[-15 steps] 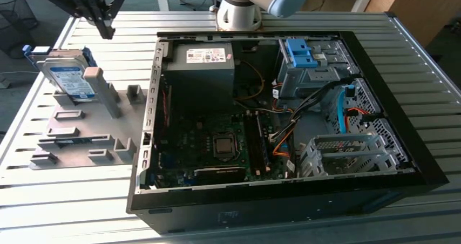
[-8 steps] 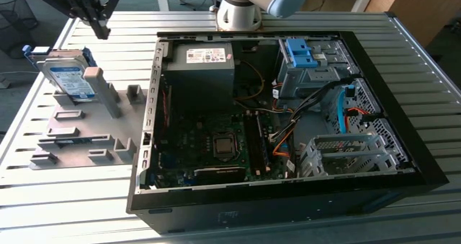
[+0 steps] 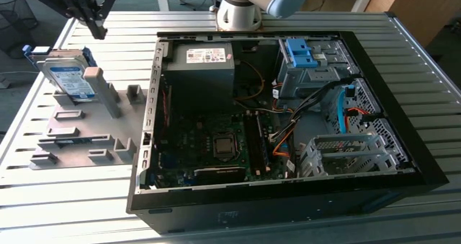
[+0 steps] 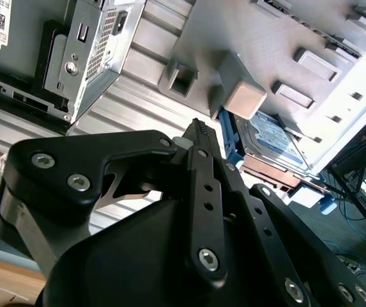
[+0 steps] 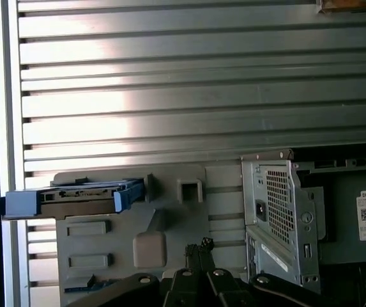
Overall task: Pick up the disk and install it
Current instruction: 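Reach for the disk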
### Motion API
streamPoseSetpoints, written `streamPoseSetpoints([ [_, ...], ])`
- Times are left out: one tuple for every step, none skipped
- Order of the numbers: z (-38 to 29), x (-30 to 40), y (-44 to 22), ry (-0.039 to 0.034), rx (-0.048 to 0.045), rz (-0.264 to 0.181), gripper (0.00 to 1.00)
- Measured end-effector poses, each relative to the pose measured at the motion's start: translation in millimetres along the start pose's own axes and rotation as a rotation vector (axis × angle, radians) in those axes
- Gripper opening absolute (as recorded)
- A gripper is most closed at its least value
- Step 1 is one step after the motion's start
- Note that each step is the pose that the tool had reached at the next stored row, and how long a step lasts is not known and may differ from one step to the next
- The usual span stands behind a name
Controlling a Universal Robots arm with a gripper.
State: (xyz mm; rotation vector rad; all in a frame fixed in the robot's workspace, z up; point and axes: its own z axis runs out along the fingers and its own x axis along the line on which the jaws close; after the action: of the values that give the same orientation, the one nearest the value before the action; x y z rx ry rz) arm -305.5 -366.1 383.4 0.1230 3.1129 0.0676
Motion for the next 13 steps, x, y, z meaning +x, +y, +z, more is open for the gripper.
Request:
streamPoseSetpoints([
  [0.1,0.5,0.1,-0.0001,0.0,0.0,0.11],
  [0.2,1.1,0.3,0.0,0.0,0.0,0.11],
  [0.3,1.7,0.4,0.0,0.0,0.0,0.11],
  [0.4,2.3,0.6,0.0,0.0,0.0,0.11],
  [0.5,2.8,0.7,0.0,0.0,0.0,0.11],
  [0.6,3.4,0.9,0.0001,0.0001,0.0,0.11],
  [0.6,3.9,1.0,0.0001,0.0001,0.0,0.11],
  [0.7,4.4,1.1,0.0001,0.0001,0.0,0.11],
  [0.8,4.8,1.2,0.0,0.0,0.0,0.11],
  [0.8,5.3,1.3,0.0,0.0001,0.0,0.11],
  [0.9,5.7,1.4,0.0001,0.0,0.0,0.11],
  [1.0,6.3,1.6,0.0,0.0,0.0,0.11],
  [1.0,7.1,1.7,0.0,0.0,0.0,0.11],
])
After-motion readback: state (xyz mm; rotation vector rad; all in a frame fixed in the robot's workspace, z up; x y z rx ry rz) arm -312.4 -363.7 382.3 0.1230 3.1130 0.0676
